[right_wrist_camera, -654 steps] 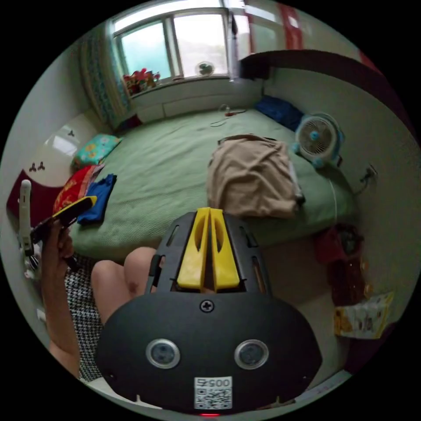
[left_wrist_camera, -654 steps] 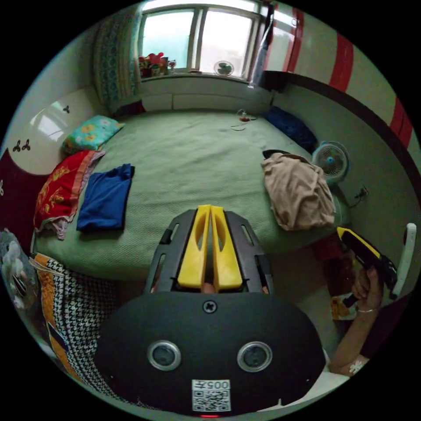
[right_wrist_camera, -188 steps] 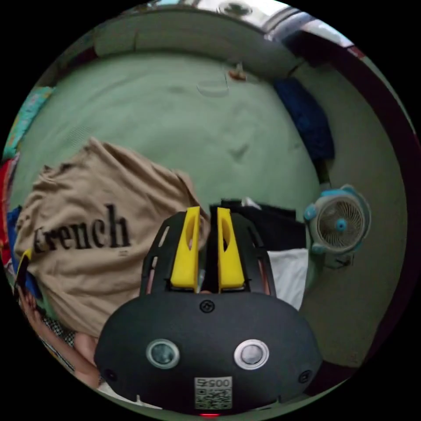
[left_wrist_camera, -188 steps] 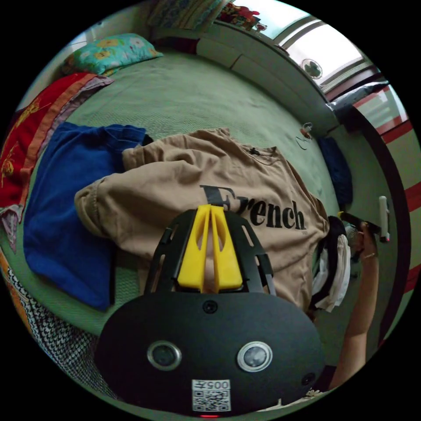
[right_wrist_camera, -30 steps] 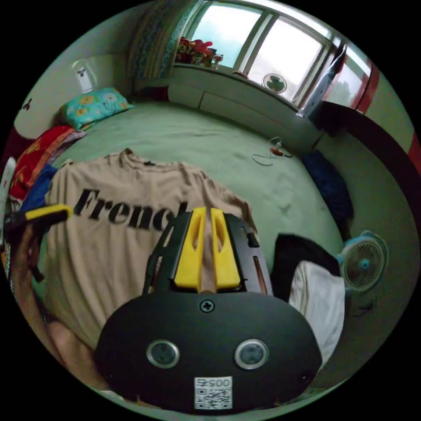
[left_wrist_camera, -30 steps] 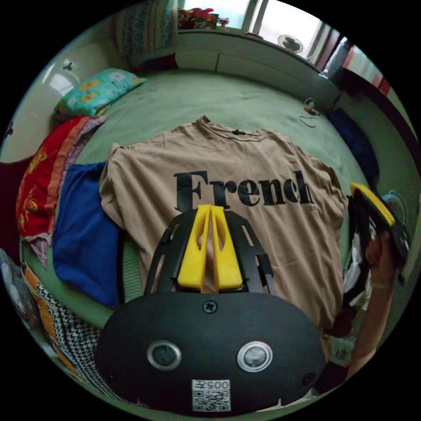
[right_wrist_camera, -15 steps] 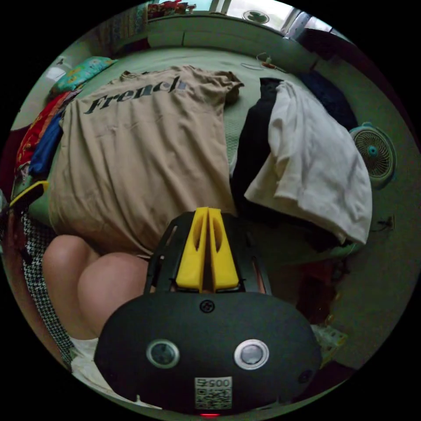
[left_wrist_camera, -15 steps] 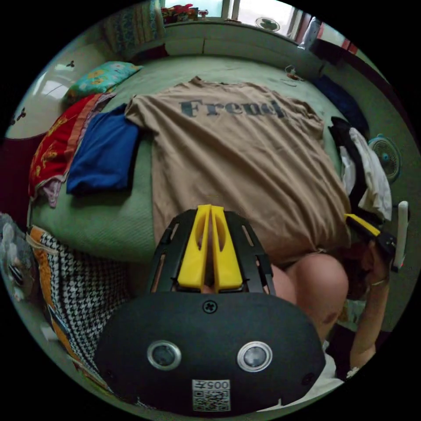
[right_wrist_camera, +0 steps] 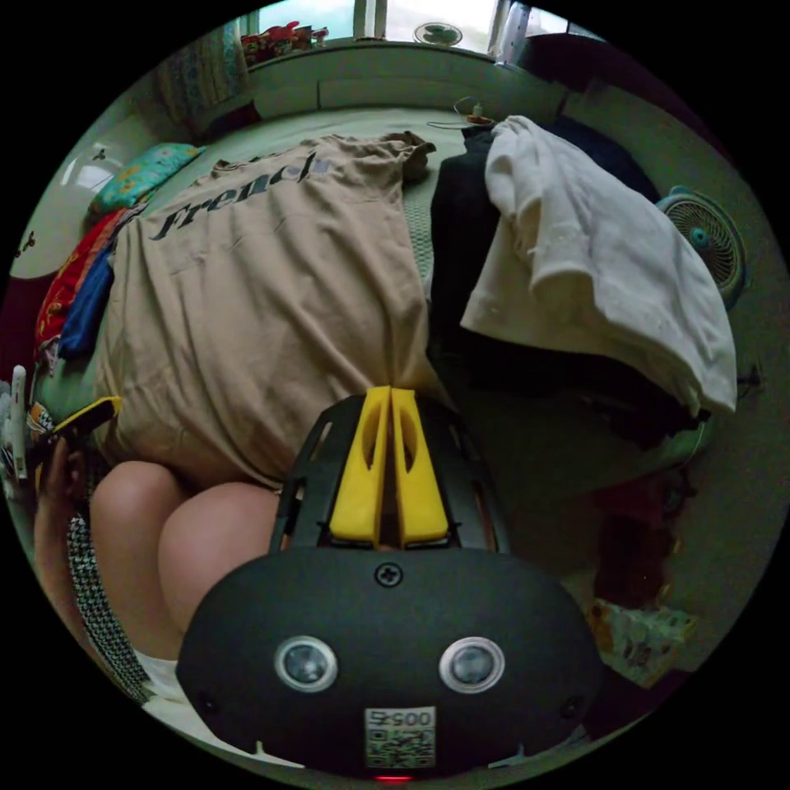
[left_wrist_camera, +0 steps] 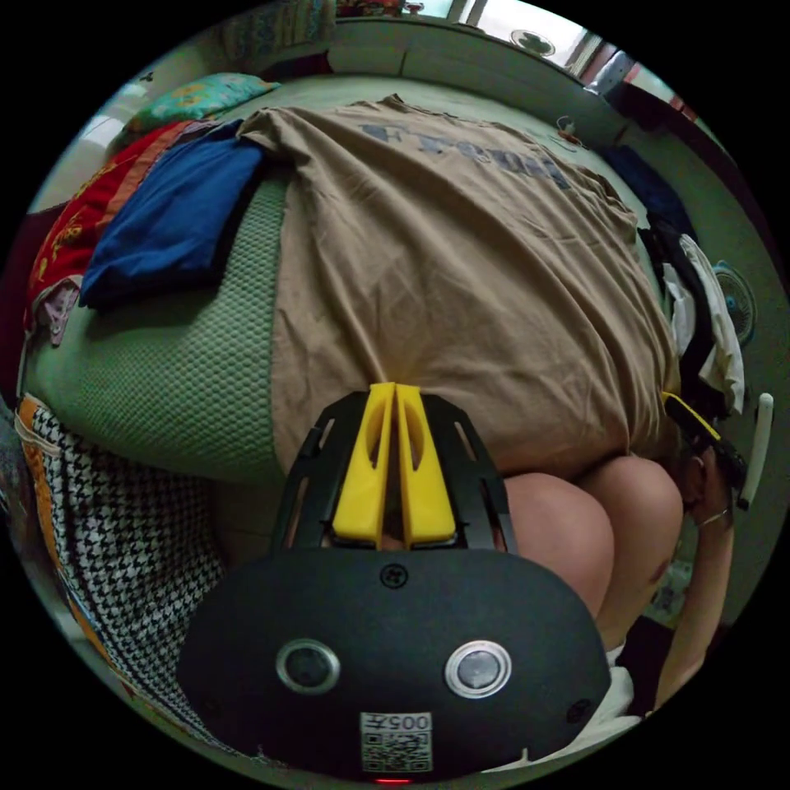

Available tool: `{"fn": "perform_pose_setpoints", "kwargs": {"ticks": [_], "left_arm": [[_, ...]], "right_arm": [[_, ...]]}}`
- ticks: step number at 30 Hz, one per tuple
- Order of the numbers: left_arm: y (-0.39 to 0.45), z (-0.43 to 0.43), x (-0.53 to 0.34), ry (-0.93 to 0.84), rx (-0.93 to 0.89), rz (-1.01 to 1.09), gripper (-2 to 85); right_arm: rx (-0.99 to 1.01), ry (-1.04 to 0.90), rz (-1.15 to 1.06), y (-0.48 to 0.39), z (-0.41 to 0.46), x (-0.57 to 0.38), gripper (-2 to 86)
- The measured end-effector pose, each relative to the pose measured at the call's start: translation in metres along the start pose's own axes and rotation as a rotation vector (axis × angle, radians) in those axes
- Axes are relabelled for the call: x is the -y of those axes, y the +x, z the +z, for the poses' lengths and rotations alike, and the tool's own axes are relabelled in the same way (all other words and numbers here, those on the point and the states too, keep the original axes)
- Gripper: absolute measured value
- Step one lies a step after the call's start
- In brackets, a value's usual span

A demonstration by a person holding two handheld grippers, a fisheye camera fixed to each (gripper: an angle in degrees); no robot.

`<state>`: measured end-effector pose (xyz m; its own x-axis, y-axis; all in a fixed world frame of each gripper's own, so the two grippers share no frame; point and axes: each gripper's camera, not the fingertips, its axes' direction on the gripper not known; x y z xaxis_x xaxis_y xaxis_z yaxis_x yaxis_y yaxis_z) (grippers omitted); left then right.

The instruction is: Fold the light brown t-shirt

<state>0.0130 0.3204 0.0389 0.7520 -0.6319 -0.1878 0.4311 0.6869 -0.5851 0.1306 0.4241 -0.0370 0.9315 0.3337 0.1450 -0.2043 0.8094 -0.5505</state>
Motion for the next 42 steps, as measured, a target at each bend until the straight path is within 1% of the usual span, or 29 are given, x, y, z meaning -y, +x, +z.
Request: {"fn": "perform_pose_setpoints", "kwargs": {"ticks": [2, 5, 8, 10, 12, 13, 15, 19, 23, 27, 29, 36, 39, 42], "left_arm": [[0.001, 0.000, -0.005, -0.016, 0.033, 0.033, -0.5], [0.002, 0.000, -0.017, -0.003, 0.071, 0.055, -0.6], [-0.006, -0.004, -0.035, 0.044, 0.055, 0.051, -0.6], [-0.014, -0.010, -0.048, 0.065, 0.026, 0.044, -0.6], [-0.025, -0.020, -0.067, 0.073, 0.011, 0.023, -0.5], [-0.028, -0.023, -0.073, 0.096, 0.020, 0.016, -0.5], [-0.041, -0.035, -0.097, 0.153, 0.051, -0.021, -0.3], [-0.059, -0.037, -0.128, 0.158, -0.013, -0.054, 1.0], [-0.072, -0.028, -0.155, 0.145, -0.061, -0.065, 6.2], [-0.077, -0.024, -0.178, 0.115, -0.018, -0.059, 12.0], [-0.079, -0.021, -0.186, 0.106, -0.012, -0.060, 13.2], [-0.089, -0.019, -0.210, 0.099, 0.007, -0.089, 13.5], [-0.092, -0.021, -0.219, 0.096, 0.033, -0.100, 13.5], [-0.097, -0.029, -0.230, 0.112, 0.023, -0.112, 13.5]], "right_arm": [[-0.028, 0.009, -0.004, 0.000, -0.001, -0.007, -1.4], [-0.001, 0.025, 0.030, 0.009, -0.005, -0.019, -1.4], [0.062, 0.033, 0.031, 0.024, -0.010, -0.030, -1.2], [0.152, 0.032, 0.027, 0.042, -0.019, -0.037, -0.8], [0.206, 0.058, 0.104, 0.060, -0.031, -0.047, -0.2], [0.196, 0.125, 0.112, 0.068, -0.042, -0.057, 0.4], [0.139, 0.170, 0.069, 0.073, -0.055, -0.072, 2.5], [0.092, 0.158, 0.006, 0.079, -0.065, -0.103, 5.2], [0.079, 0.131, 0.020, 0.084, -0.060, -0.120, 6.1], [0.088, 0.081, 0.041, 0.091, -0.053, -0.131, 6.8], [0.080, 0.063, 0.032, 0.091, -0.051, -0.134, 7.0], [0.064, 0.046, 0.025, 0.089, -0.055, -0.143, 8.0], [0.072, 0.052, 0.021, 0.091, -0.059, -0.149, 8.1], [0.091, 0.053, 0.036, 0.095, -0.063, -0.154, 8.2]]}}
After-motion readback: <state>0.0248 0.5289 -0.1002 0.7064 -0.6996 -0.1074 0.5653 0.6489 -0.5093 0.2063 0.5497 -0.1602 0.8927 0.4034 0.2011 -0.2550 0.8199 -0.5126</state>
